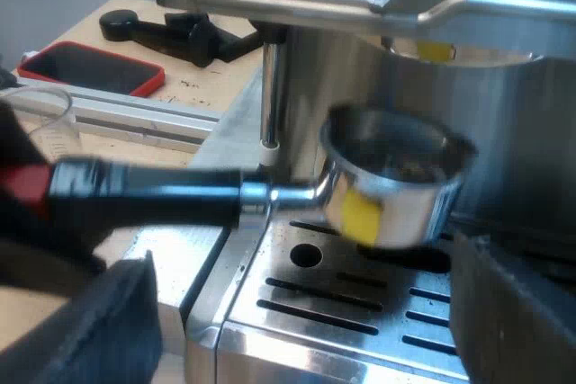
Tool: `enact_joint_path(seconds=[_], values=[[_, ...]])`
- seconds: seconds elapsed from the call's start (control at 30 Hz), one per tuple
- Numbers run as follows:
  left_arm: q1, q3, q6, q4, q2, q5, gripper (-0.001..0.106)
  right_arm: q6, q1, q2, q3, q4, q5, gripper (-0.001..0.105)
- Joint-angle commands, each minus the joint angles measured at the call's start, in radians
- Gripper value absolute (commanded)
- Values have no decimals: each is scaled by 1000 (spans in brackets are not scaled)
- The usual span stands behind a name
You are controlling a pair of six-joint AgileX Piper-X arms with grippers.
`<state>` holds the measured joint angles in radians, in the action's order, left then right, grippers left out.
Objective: Put the handle in the coffee machine
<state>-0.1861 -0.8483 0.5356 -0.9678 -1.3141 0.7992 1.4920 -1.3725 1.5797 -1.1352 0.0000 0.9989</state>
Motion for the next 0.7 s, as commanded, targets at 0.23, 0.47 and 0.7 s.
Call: enact_joint_path(seconds=[0.23, 0.47, 0.7], values=[[0, -59, -47, 3, -68, 116, 0, 17, 20, 0, -4, -24, 54, 68], [0, -59, -47, 18, -100, 163, 0, 17, 23, 16, -4, -35, 132, 69], [0, -59, -47, 73, -101, 166, 0, 25, 55, 83, -4, -74, 135, 69]])
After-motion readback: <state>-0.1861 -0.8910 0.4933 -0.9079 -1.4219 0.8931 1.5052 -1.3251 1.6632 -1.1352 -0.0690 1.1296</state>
